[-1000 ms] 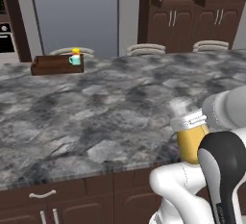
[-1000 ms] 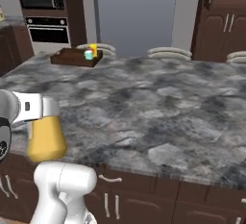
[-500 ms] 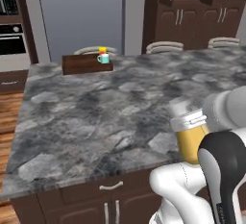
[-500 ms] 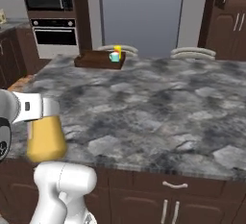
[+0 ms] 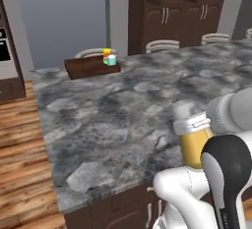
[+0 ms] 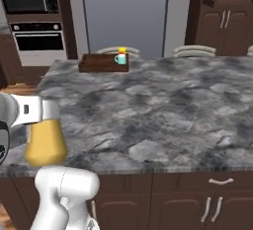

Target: There is a tray on the dining counter. Grab the cup, mug, and pitcher and place them on the tray. The pitcher may be placed next to the tray if it cannot fit the tray.

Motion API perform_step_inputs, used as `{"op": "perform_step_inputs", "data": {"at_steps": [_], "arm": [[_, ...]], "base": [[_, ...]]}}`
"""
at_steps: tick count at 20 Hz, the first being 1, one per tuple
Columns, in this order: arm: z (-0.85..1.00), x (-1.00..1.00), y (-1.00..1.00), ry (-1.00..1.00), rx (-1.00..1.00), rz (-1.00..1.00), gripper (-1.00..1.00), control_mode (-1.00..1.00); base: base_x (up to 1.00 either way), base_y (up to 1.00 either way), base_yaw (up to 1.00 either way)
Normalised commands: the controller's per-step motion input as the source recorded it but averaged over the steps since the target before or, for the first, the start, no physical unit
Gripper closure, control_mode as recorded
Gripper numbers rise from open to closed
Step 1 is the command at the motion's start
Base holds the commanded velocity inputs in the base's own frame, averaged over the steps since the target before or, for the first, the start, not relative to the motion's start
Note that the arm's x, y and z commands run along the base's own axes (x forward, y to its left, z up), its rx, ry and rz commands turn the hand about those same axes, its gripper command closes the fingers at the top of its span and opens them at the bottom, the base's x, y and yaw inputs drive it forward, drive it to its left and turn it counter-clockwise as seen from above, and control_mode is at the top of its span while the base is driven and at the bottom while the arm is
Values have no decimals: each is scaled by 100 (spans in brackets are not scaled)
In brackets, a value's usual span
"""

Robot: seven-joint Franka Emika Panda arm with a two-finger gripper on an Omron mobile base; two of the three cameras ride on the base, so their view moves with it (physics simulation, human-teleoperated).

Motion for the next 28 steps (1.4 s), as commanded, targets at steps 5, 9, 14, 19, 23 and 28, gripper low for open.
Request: {"op": "perform_step_inputs", "data": {"at_steps": [5,9,14,19,23,28], "arm": [[0,0,0,0,0,0,100,100],[0,0,0,0,0,0,100,100],[0,0,0,0,0,0,100,100],[0,0,0,0,0,0,100,100],[0,0,0,0,0,0,100,100],[0,0,0,0,0,0,100,100]], "base": [[52,100,-46],[29,100,-52],[-6,100,-57],[-21,100,-52],[-85,100,-48],[-96,100,-45]]}}
